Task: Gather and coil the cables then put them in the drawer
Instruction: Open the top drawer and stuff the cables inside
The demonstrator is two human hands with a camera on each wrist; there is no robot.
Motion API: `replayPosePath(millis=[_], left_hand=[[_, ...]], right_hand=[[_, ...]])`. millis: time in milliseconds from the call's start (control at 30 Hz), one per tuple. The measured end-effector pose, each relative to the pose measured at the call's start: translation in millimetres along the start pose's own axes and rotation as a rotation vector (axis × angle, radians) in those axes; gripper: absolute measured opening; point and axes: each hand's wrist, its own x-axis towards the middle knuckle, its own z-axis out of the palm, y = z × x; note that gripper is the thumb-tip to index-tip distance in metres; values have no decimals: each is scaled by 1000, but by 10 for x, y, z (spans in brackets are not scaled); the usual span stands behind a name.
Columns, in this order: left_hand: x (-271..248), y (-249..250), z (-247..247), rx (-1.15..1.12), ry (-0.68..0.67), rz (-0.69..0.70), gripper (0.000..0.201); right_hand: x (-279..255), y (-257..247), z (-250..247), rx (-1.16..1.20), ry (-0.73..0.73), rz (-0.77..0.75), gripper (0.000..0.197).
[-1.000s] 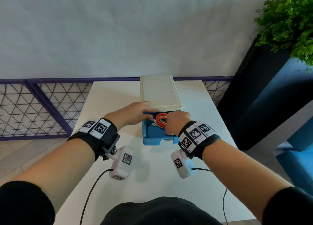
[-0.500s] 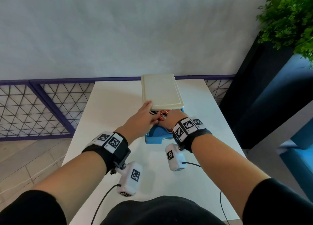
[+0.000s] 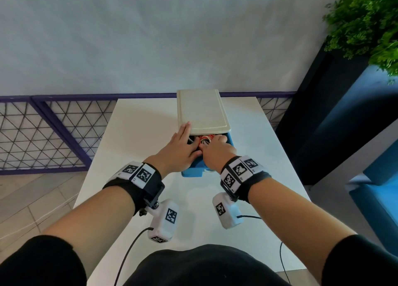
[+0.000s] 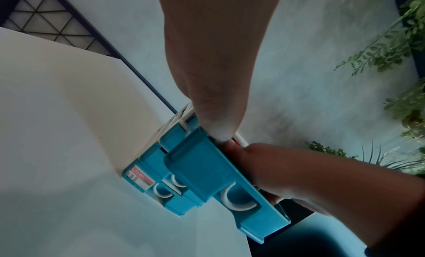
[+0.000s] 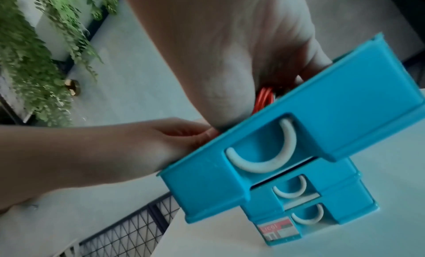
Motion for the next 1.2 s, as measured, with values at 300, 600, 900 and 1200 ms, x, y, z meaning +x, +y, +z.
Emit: replayPosePath(millis=[300, 600, 900, 1200], left_hand=[[-35, -47, -256, -335, -38, -62, 92], [17, -92, -288, -414, 127, -149, 53], [114, -107, -368, -346, 303, -139, 25], [216, -152, -459, -195, 234, -222, 5]], right_hand=[[-58, 103, -244, 425, -74, -12, 56], [-3, 450, -473, 253, -120, -71, 38], [130, 316, -376, 294, -153, -93, 36], [145, 311, -378, 349, -188, -119, 34]])
